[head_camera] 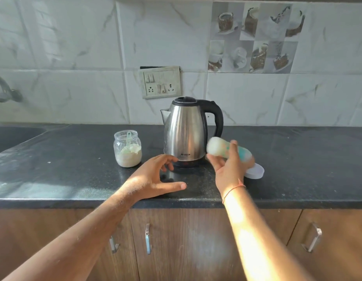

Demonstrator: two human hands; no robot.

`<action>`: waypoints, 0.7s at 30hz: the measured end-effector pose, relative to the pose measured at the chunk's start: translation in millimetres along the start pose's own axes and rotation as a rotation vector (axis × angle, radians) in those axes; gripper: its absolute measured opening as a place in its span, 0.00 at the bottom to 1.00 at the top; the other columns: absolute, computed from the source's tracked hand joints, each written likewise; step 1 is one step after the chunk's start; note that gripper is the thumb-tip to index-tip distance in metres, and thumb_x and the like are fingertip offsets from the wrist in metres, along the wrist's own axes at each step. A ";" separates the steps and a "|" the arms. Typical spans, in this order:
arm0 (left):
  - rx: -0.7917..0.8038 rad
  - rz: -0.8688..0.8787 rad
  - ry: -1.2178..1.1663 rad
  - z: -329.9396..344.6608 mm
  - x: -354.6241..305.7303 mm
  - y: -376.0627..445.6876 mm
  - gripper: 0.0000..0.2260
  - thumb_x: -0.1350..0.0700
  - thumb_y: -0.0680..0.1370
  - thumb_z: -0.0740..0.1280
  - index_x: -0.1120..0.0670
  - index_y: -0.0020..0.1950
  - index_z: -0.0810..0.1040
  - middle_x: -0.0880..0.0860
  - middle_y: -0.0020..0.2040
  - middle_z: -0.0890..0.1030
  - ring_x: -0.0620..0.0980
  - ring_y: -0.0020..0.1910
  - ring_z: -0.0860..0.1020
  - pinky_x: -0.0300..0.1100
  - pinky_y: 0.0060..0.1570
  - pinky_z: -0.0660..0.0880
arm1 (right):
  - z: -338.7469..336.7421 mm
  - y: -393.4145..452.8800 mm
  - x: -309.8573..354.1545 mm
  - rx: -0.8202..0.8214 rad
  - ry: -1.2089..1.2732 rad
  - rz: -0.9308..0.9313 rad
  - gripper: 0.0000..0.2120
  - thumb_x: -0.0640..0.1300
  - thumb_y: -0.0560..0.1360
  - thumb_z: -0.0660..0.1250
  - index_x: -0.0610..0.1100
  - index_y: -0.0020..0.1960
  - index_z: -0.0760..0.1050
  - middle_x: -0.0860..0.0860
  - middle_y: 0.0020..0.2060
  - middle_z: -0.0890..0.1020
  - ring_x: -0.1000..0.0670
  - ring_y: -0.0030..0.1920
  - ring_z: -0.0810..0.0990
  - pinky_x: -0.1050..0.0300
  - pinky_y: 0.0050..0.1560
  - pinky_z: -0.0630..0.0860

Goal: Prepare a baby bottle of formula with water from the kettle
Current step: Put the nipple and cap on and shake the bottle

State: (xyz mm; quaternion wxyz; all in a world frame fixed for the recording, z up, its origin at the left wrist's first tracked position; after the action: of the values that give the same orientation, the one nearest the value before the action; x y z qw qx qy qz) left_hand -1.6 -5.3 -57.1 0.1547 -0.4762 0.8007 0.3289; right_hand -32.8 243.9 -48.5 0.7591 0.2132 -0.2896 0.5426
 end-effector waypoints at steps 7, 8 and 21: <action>0.002 -0.001 -0.005 -1.1 1.6 0.8 0.42 0.17 0.65 0.73 0.36 0.73 0.74 0.37 0.59 0.81 0.39 0.61 0.79 0.45 0.63 0.81 | 7.9 -9.1 0.2 0.041 -0.125 -0.018 0.30 0.46 0.81 0.78 0.56 0.75 0.65 0.42 0.68 0.77 0.34 0.58 0.88 0.37 0.41 0.88; 0.009 -0.003 0.000 -0.7 1.1 0.8 0.43 0.17 0.65 0.73 0.37 0.74 0.74 0.36 0.60 0.81 0.38 0.61 0.79 0.45 0.63 0.81 | 2.9 -4.5 1.2 -0.043 -0.011 -0.061 0.31 0.46 0.81 0.77 0.56 0.75 0.63 0.42 0.69 0.76 0.34 0.59 0.87 0.37 0.42 0.88; 0.006 -0.005 0.001 -0.3 2.0 0.8 0.44 0.18 0.65 0.74 0.39 0.75 0.75 0.37 0.59 0.81 0.39 0.60 0.79 0.43 0.62 0.81 | 8.8 -16.9 -1.8 0.284 -0.389 0.085 0.30 0.46 0.80 0.78 0.58 0.75 0.67 0.42 0.67 0.79 0.37 0.56 0.89 0.38 0.40 0.87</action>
State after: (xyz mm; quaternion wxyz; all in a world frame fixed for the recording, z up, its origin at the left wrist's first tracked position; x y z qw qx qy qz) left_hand -3.3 -6.5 -57.7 0.1567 -0.4781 0.8004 0.3259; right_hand -19.1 231.6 -43.4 0.6280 0.4060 -0.3598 0.5580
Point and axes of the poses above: each hand's wrist, its own y-axis towards the middle knuckle, its own z-axis out of the palm, x = y × z, the point moved 1 cm from there along y, towards the middle knuckle
